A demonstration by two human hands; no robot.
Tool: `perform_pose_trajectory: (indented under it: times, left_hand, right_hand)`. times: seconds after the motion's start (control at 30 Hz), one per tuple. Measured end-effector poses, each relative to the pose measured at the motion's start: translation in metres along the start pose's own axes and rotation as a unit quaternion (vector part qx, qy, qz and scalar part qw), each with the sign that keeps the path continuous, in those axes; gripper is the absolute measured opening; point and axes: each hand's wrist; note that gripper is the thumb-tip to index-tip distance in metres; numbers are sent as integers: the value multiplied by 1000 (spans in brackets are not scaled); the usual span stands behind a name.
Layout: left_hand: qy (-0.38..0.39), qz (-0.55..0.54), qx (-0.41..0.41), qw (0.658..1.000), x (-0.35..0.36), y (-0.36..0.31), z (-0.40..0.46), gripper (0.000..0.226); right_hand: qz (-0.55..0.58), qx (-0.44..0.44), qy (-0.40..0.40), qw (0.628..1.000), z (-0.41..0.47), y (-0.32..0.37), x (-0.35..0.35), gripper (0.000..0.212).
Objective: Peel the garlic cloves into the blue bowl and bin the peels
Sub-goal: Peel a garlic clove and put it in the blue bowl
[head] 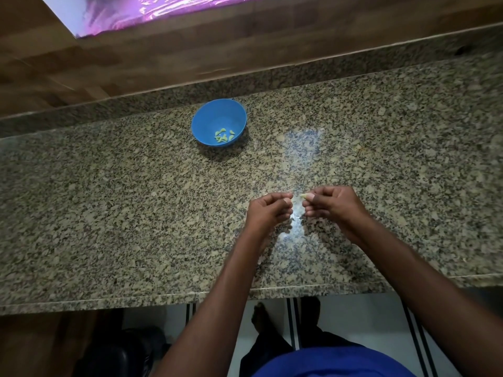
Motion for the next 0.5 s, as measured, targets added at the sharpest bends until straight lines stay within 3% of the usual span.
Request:
perform_pose_trajectory:
  times: [0.2, 0.37, 0.5]
  left_hand:
    - [-40, 238, 76, 968, -3, 7, 1, 13]
    - [-56, 230, 90, 967, 2, 4, -2, 9]
    - [-8, 128, 60, 990, 5, 2, 0, 15]
  right_hand:
    - [23, 52, -4, 998, 7, -3, -4, 18]
    - [7, 46, -7, 999, 10, -7, -4, 15]
    - [-6, 39, 1, 999, 11, -10, -6, 17]
Point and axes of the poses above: each hand's wrist, its own z-axis towards the middle knuckle, its own x-axis out of the palm, y = z × x, and after that the axes turned 1 degree about y, right-handed
